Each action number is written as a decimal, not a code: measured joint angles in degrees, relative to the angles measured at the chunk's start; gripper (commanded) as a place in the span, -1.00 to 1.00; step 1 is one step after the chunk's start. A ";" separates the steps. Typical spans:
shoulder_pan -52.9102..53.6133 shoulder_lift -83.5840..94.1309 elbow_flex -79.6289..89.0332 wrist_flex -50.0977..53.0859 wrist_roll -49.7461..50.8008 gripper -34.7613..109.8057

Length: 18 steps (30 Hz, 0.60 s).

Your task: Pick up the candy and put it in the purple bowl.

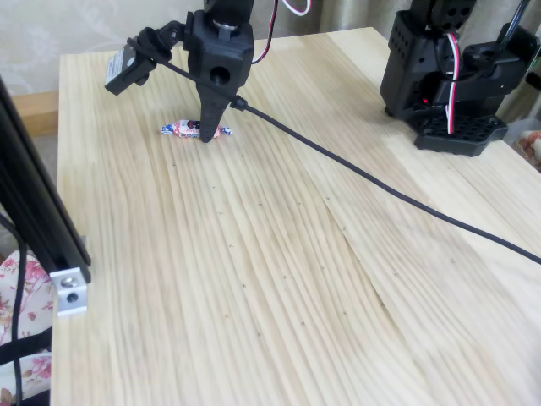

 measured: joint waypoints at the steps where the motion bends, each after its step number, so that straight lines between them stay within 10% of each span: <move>1: 0.00 0.53 0.09 0.44 0.44 -0.44; 18: -1.41 20.83 0.09 13.01 3.96 -0.44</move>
